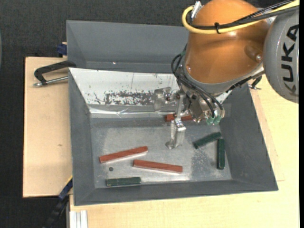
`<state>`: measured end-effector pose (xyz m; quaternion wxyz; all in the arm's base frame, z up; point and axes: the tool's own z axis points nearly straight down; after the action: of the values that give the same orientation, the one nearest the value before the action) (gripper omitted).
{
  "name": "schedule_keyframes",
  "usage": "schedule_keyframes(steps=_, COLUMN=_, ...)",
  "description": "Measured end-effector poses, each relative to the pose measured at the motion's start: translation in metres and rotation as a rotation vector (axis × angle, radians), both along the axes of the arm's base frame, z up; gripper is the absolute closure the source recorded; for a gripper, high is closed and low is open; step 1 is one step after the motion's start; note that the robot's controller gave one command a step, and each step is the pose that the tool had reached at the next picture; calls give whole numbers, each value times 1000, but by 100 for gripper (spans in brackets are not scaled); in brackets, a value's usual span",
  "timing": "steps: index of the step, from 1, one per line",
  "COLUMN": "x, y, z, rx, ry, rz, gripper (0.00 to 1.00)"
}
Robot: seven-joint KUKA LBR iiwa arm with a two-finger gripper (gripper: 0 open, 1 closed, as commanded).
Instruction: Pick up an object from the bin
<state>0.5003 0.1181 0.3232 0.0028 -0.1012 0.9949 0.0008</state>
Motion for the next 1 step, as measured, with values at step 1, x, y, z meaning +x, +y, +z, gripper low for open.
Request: schedule_keyframes(steps=1, x=14, y=0, z=-48, rx=1, ry=-5, rz=-12, gripper=0)
